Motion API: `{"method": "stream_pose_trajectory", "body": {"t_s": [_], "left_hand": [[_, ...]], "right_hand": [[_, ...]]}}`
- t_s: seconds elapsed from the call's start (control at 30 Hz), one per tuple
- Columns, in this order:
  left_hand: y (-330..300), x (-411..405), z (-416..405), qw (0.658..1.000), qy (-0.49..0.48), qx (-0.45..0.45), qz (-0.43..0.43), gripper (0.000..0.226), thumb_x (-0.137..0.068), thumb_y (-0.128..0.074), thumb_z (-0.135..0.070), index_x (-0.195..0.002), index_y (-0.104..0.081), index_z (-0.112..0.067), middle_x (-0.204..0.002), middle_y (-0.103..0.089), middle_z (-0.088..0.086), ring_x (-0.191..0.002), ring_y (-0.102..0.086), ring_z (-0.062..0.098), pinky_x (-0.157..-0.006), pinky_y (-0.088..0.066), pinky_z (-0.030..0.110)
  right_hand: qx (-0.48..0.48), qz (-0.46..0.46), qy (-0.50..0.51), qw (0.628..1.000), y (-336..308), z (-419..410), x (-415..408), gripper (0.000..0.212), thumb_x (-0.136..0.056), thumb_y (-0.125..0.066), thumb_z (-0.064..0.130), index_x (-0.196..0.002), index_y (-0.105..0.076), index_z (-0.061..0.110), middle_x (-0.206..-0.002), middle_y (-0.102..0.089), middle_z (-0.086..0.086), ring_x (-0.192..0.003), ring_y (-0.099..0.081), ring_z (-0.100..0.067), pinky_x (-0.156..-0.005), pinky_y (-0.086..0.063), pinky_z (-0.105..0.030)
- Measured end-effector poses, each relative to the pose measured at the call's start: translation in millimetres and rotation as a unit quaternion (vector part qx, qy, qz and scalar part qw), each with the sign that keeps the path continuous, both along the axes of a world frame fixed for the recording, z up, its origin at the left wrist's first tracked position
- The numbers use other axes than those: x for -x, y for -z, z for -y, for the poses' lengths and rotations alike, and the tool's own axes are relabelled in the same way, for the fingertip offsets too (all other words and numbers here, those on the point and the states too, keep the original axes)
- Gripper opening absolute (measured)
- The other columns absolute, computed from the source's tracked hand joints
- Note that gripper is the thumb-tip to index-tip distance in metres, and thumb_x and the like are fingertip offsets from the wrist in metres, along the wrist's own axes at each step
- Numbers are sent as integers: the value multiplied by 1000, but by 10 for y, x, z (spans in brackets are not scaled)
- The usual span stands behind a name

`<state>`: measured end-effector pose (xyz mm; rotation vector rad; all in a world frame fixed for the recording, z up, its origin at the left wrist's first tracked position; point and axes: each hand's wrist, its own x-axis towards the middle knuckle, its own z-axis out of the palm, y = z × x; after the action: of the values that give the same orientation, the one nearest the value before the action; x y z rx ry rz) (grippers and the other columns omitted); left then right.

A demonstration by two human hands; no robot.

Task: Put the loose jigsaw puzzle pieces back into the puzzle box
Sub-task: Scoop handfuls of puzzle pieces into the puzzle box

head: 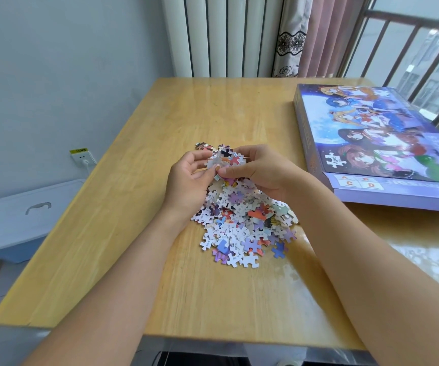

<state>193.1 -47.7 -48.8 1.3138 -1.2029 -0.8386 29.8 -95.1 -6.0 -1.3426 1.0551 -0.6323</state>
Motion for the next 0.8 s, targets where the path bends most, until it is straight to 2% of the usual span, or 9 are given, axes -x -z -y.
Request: {"method": "stream_pose_trajectory", "body": {"t_s": [0.07, 0.17, 0.33, 0.43, 0.5, 0.6, 0.63, 0.7, 0.8], "left_hand": [[8, -1, 11, 1000, 10, 2, 23, 30, -100, -60, -15, -129, -62, -22, -121, -70, 0, -110, -66, 8, -96, -51, 23], [4, -1, 21, 1000, 3, 6, 30, 31, -105, -47, -19, -133, -61, -26, -118, -72, -5, -99, -66, 3, -91, -52, 17], [-20, 9, 26, 998, -35, 37, 35, 27, -103, -51, -17, -126, -65, -18, -116, -71, -6, -104, -66, 2, -98, -54, 34], [-27, 28, 17, 996, -40, 49, 66, 27, -101, -54, -14, -126, -66, -14, -115, -71, -6, -106, -65, 3, -101, -52, 33], [-14, 26, 9, 995, -39, 45, 75, 28, -101, -55, -12, -126, -66, -14, -113, -71, -6, -108, -65, 3, -101, -52, 32], [-4, 16, 8, 996, -40, 41, 73, 27, -100, -55, -11, -124, -68, -16, -110, -72, -7, -105, -66, 3, -98, -53, 31], [-3, 19, 8, 996, -39, 41, 73, 27, -100, -56, -11, -122, -68, -17, -109, -72, -7, -104, -66, 3, -97, -53, 30], [-1, 23, 5, 996, -34, 44, 74, 24, -99, -57, -11, -117, -69, -22, -108, -72, -8, -103, -66, 1, -96, -53, 28], [-1, 31, -25, 995, -26, 53, 83, 27, -98, -57, -12, -102, -68, -37, -104, -73, -10, -100, -67, -1, -89, -52, 21]], "right_hand": [[-1, -5, 0, 1000, 16, 13, 6, 67, -75, -87, 14, -133, -59, -1, -116, -71, -21, -106, -70, -31, -86, -57, -44], [0, 8, 12, 1000, 46, 43, 44, 39, -80, -84, 11, -114, -70, -1, -104, -75, -22, -98, -73, -37, -90, -58, -54], [48, 34, 123, 991, -29, 61, 5, 79, -74, -89, 18, -141, -51, 0, -131, -64, -21, -111, -68, -34, -95, -56, -52], [122, 36, 175, 976, -75, 73, 43, 66, -76, -87, 17, -133, -58, 2, -109, -74, -12, -90, -75, -27, -61, -58, -30], [148, 32, 183, 971, -88, 58, 56, 69, -77, -87, 16, -137, -55, 2, -109, -74, -10, -84, -75, -17, -53, -51, -19], [168, 11, 181, 969, -71, -46, 25, 75, -77, -87, 22, -141, -52, 5, -128, -67, -11, -109, -69, -20, -84, -58, -33], [182, -3, 183, 966, -57, -76, 38, 65, -77, -88, 23, -134, -59, 9, -125, -69, -6, -110, -68, -17, -90, -56, -35], [215, -18, 185, 959, -25, -134, 106, 28, -78, -87, 20, -100, -70, 26, -92, -76, 12, -84, -70, -1, -73, -57, -24], [229, -6, 198, 953, -45, -231, 230, 27, -80, -85, 16, -85, -63, 32, -76, -71, 15, -63, -66, 6, -52, -47, -9]]}}
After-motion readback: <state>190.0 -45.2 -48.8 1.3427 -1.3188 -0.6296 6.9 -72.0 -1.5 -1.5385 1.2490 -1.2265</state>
